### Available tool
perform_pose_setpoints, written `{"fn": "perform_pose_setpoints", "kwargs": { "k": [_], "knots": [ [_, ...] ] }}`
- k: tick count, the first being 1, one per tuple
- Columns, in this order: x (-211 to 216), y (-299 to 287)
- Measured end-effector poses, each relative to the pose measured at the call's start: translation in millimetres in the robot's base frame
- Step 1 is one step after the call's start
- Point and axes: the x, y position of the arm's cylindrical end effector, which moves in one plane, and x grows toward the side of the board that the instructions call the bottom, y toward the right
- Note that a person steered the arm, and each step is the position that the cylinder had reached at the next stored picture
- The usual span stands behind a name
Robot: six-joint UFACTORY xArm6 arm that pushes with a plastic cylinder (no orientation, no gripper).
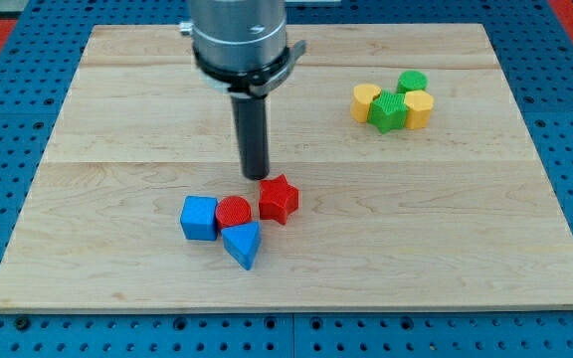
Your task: Slide the green circle into the hexagon
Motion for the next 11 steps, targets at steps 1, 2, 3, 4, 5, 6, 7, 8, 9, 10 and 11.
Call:
{"fn": "perform_pose_setpoints", "kwargs": {
  "k": [1,2,3,4,5,6,7,8,9,10,11],
  "knots": [
    [-10.4,65.8],
    [-12.7,73.4],
    [-45.3,74.6],
    [-83.0,69.9],
    [-137.4,88.3],
    [-144.7,180.3],
    [-114.7,204.7],
    [-133.0,214.5],
    [-177.3,221.6],
    [-172.9,317.7],
    [-142.8,318.9]
  ]
}}
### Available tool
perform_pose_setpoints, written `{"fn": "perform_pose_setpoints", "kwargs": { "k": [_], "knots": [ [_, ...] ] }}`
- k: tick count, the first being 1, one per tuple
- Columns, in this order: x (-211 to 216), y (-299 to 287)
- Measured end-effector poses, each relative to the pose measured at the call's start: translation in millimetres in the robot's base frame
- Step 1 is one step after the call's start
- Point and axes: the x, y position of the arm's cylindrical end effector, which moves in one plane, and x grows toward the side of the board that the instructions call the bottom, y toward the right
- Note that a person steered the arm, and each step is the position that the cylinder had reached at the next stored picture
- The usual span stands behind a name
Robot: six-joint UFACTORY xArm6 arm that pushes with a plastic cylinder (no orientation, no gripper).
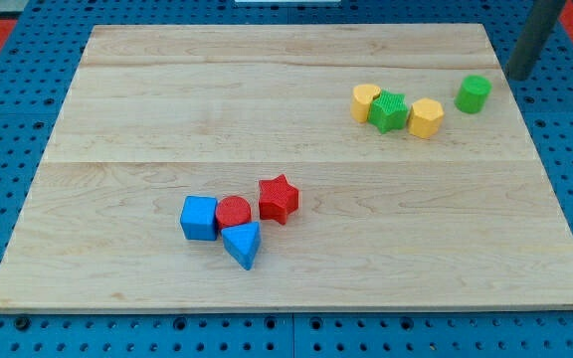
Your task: Slide the green circle into the hexagon
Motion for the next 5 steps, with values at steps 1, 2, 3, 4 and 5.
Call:
{"fn": "perform_pose_setpoints", "kwargs": {
  "k": [1,2,3,4,5],
  "knots": [
    [20.1,-54.9],
    [21.6,-101.8],
    [22.1,-115.6],
    [23.3,-123.5],
    [23.3,-122.4]
  ]
}}
